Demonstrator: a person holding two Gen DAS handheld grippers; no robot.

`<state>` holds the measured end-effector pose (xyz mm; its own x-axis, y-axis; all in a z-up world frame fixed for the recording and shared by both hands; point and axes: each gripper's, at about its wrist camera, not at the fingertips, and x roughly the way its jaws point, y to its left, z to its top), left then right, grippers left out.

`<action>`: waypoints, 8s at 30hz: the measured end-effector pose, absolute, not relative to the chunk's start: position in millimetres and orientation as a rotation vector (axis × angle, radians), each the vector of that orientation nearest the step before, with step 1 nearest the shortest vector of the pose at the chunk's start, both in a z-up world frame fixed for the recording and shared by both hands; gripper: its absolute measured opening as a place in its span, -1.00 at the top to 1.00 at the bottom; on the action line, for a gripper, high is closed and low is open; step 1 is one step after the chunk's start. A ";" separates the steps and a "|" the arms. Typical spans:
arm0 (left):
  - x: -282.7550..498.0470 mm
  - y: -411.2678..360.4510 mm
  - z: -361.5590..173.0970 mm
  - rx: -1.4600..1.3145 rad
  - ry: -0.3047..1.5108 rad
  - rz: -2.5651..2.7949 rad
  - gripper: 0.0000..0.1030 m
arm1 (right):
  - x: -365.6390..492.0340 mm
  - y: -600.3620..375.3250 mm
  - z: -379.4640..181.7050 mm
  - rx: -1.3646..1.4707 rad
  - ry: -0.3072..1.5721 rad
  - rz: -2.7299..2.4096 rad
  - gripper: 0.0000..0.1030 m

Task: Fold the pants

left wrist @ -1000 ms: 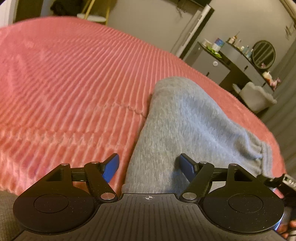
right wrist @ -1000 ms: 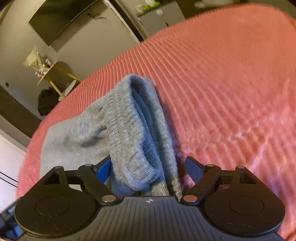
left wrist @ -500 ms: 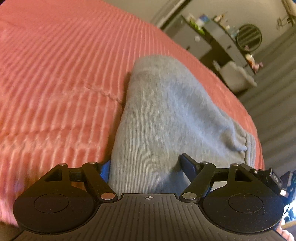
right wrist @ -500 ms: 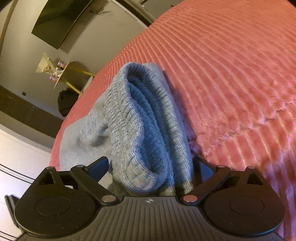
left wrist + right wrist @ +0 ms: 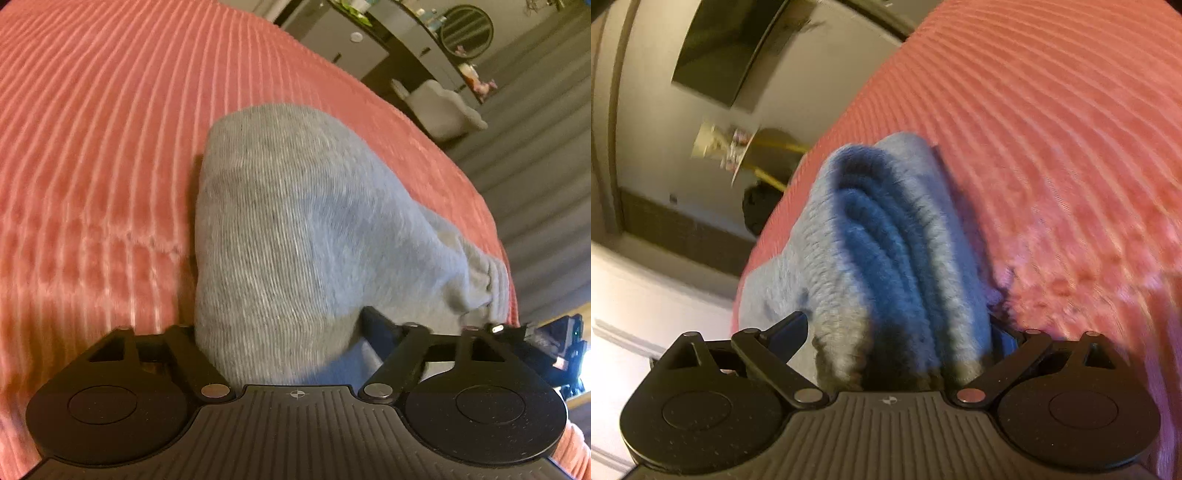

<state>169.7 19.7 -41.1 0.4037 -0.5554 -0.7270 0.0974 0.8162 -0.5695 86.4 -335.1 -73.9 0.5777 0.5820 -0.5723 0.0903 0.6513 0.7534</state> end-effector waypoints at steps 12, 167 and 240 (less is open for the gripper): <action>171.3 17.3 -35.4 -0.458 1.044 -0.466 0.09 | 127.6 -315.5 -67.6 0.795 1.026 0.318 -0.22; 168.7 -64.9 -0.1 -0.168 0.708 -0.066 -0.90 | 116.7 -220.7 -28.9 0.012 0.571 0.014 0.23; 80.1 8.5 -11.3 -0.760 0.742 -0.170 -0.72 | 83.0 -333.6 -34.8 1.023 0.610 0.013 0.22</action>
